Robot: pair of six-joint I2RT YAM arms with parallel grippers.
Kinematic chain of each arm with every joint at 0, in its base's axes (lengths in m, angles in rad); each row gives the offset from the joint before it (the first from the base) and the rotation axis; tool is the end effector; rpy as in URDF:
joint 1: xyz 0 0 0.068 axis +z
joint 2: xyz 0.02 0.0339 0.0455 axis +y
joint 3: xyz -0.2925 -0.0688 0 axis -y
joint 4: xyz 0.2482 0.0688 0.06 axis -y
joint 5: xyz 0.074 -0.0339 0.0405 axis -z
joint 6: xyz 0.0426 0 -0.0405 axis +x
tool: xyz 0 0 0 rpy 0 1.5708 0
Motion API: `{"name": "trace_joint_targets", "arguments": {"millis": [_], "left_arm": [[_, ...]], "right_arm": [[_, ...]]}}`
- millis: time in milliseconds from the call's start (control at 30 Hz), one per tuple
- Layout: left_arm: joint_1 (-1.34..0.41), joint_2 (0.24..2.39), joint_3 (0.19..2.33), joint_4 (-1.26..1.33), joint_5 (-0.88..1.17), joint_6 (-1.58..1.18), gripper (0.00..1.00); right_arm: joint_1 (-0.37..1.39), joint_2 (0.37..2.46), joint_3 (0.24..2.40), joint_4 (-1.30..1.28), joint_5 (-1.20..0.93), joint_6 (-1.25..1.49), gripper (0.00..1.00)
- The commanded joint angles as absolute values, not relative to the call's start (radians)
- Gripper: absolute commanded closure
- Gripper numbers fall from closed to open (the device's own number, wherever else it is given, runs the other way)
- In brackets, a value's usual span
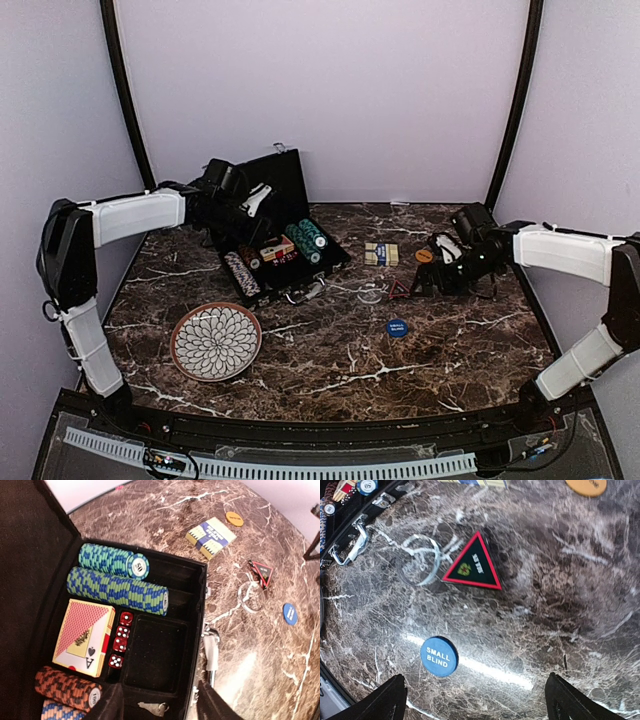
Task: Pack up texas hold em set
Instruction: Press the poker case into the slot.
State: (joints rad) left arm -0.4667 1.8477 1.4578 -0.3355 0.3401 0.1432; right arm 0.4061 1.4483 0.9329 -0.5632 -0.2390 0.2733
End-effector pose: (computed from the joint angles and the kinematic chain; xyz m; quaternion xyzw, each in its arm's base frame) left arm 0.3846 -0.2097 0.2803 0.3361 0.8365 -0.2174 0.3742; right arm 0.2572 0.1216 0.2320 -0.0929 0.9589 0.1896 0.1895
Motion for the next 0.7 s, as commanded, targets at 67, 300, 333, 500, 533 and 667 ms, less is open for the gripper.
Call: {"name": "trace_joint_targets", "arguments": {"millis": [67,300,333,500,533,667], "left_arm": [[-0.492,1.675,1.372,-0.301,0.186,0.086,0.27],[-0.482,1.602,1.319,-0.335,0.041,-0.03,0.01],[-0.478,1.597,1.312,-0.334,0.026,-0.054,0.01],[-0.463,1.569,1.267,-0.324,0.03,-0.126,0.01],[-0.462,1.568,1.262,-0.328,0.046,-0.137,0.01],[-0.462,1.553,1.228,-0.312,0.114,-0.156,0.01]], "right_arm": [[0.481,1.504,1.038,-0.584,-0.089,0.252,0.02],[0.533,1.597,1.112,-0.598,-0.004,0.211,0.01],[0.537,1.612,1.122,-0.598,-0.003,0.206,0.02],[0.554,1.684,1.159,-0.593,0.054,0.189,0.02],[0.558,1.696,1.166,-0.594,0.056,0.186,0.02],[0.592,1.729,1.186,-0.598,0.076,0.188,0.01]]}}
